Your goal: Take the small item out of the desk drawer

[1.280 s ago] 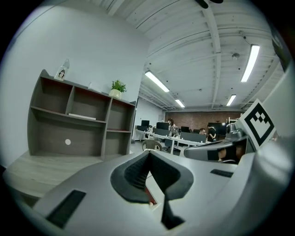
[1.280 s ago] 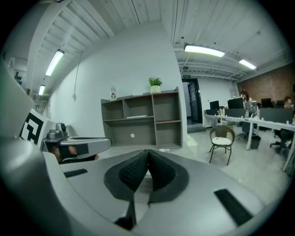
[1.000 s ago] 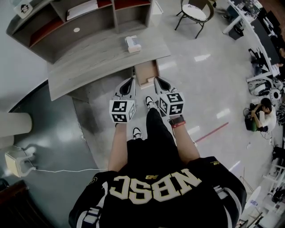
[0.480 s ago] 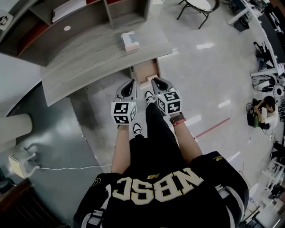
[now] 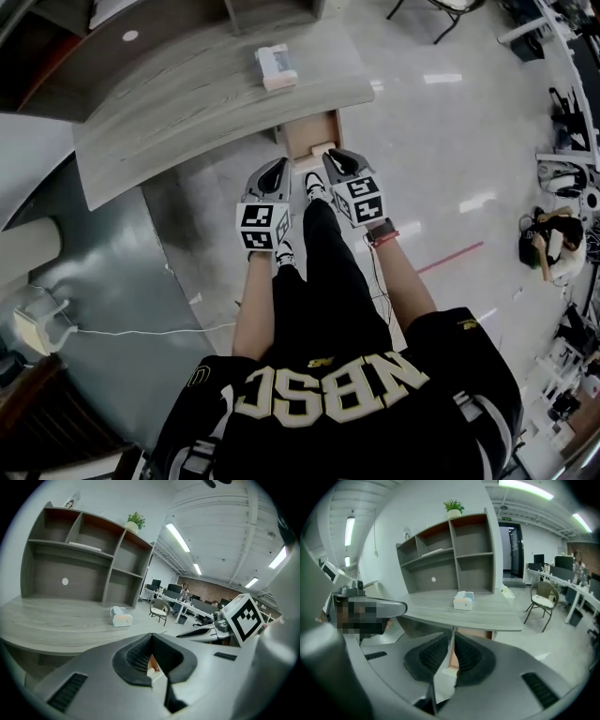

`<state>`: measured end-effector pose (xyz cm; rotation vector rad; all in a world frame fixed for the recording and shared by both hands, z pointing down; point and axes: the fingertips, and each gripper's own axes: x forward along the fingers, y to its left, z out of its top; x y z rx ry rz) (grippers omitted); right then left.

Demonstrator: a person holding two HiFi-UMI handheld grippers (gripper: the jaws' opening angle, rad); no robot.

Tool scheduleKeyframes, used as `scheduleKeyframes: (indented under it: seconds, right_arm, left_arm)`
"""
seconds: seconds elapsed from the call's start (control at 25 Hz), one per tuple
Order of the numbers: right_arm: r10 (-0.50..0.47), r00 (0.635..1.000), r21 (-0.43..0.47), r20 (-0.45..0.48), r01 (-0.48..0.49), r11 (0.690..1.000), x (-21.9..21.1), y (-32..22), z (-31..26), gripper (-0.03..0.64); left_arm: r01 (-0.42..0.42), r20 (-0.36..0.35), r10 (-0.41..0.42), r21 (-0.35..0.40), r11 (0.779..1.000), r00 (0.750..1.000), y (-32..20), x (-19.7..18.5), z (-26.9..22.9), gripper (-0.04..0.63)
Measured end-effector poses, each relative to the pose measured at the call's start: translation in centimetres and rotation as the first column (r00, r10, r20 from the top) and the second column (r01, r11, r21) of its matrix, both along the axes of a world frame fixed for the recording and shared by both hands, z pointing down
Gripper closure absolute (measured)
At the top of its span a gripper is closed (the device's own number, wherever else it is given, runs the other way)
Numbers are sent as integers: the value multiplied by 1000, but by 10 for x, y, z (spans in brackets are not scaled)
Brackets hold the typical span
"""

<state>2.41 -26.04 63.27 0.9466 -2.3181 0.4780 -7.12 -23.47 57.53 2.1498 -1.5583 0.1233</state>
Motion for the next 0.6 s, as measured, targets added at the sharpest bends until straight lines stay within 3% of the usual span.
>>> scheduleKeyframes:
  seconds: [0.28, 0.6]
  right_arm:
    - [-170, 981, -44, -96, 166, 985, -7, 1, 44, 558]
    - [-323, 926, -90, -195, 311, 946, -5, -2, 96, 551]
  left_arm:
    - [6, -4, -6, -46, 999, 1000, -9, 4, 26, 581]
    - [12, -10, -13, -100, 995, 1000, -18, 7, 54, 581]
